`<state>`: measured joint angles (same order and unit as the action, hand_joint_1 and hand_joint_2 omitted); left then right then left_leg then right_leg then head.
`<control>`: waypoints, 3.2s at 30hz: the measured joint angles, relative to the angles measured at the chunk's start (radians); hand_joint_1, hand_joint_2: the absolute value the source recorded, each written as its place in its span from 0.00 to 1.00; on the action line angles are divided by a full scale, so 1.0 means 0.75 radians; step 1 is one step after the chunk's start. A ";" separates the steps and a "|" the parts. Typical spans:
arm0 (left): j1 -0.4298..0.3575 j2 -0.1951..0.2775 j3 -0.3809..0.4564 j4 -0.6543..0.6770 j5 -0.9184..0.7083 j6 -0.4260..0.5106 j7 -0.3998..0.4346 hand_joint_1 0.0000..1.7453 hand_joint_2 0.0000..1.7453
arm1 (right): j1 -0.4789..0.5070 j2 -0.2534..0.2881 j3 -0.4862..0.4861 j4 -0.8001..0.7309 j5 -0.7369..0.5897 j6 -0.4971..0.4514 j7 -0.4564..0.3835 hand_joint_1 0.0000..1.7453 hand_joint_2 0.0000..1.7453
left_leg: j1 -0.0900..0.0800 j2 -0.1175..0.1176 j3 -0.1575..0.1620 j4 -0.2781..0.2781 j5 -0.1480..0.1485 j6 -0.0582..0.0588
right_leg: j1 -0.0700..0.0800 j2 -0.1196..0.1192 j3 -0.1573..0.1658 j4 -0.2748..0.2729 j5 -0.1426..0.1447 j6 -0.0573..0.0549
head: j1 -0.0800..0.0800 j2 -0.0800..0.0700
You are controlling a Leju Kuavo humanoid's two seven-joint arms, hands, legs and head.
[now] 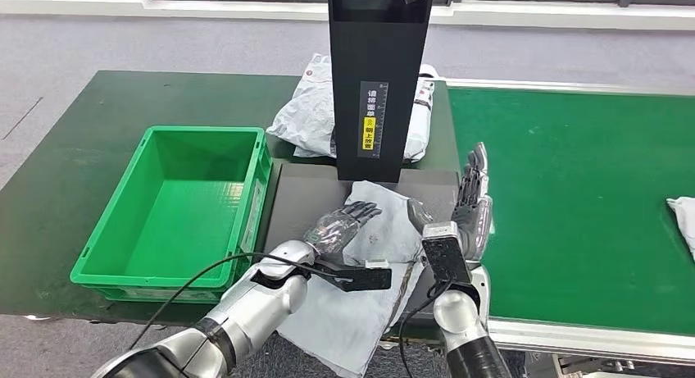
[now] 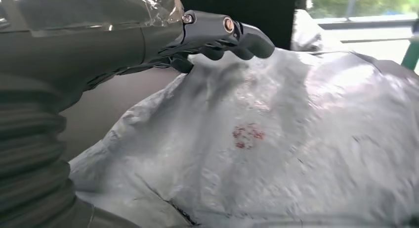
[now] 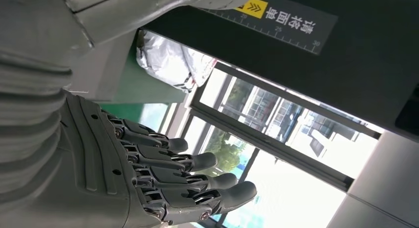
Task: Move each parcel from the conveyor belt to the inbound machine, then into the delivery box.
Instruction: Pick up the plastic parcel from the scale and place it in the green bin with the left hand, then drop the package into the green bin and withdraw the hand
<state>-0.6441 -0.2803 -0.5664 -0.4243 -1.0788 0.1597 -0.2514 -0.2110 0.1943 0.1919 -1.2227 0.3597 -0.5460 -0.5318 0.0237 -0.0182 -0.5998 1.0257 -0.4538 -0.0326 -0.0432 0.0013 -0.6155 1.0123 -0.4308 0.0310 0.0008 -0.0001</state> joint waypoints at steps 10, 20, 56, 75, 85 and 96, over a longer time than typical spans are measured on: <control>-0.052 -0.003 -0.094 0.056 -0.046 -0.232 -0.026 1.00 1.00 | -0.038 -0.004 0.012 0.110 -0.029 0.031 -0.046 0.00 1.00 | 0.000 -0.003 0.012 0.000 -0.002 0.003 | 0.000 -0.003 0.016 0.000 -0.005 0.002 | 0.000 0.000; -0.057 0.001 -0.105 0.067 -0.040 -0.214 -0.036 1.00 1.00 | -0.065 -0.007 0.029 0.202 -0.100 0.030 -0.089 0.00 1.00 | 0.000 -0.002 0.016 0.000 -0.001 0.002 | 0.000 -0.002 0.017 0.000 -0.004 0.000 | 0.000 0.000; -0.051 0.166 0.384 -0.605 -0.554 0.713 0.625 1.00 1.00 | 0.185 0.051 -0.098 -0.277 0.125 0.017 0.101 0.00 1.00 | 0.000 0.001 0.004 0.000 -0.002 0.000 | 0.001 0.002 0.002 0.000 -0.004 -0.001 | 0.000 0.000; -0.226 0.429 0.374 -0.100 -0.554 0.330 1.158 0.51 1.00 | 0.341 0.068 -0.149 -0.462 0.159 0.052 0.154 0.00 1.00 | 0.000 0.007 0.003 0.000 -0.002 0.000 | 0.001 0.008 -0.003 0.000 -0.003 -0.002 | 0.000 0.000; -0.233 0.462 0.420 0.013 -0.554 0.229 1.181 0.00 1.00 | 0.373 0.074 -0.178 -0.504 0.178 0.085 0.169 0.00 1.00 | 0.000 0.007 0.002 0.000 -0.003 -0.001 | 0.000 0.008 -0.003 0.000 -0.003 -0.002 | 0.000 0.000; -0.137 0.373 0.735 -0.235 -0.202 0.714 0.412 0.00 1.00 | 0.426 0.061 -0.193 -0.503 0.126 0.078 0.142 0.00 1.00 | 0.000 0.007 0.001 0.000 -0.003 -0.001 | 0.000 0.008 -0.004 0.000 -0.003 -0.002 | 0.000 0.000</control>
<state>-0.7468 -0.0002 -0.0149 -0.6004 -1.2306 0.6952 0.0574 0.1082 0.2398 0.0469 -1.5999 0.4544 -0.4872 -0.4253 0.0239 -0.0132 -0.5991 1.0256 -0.4563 -0.0333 -0.0430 0.0070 -0.6185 1.0125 -0.4329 0.0292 0.0011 -0.0001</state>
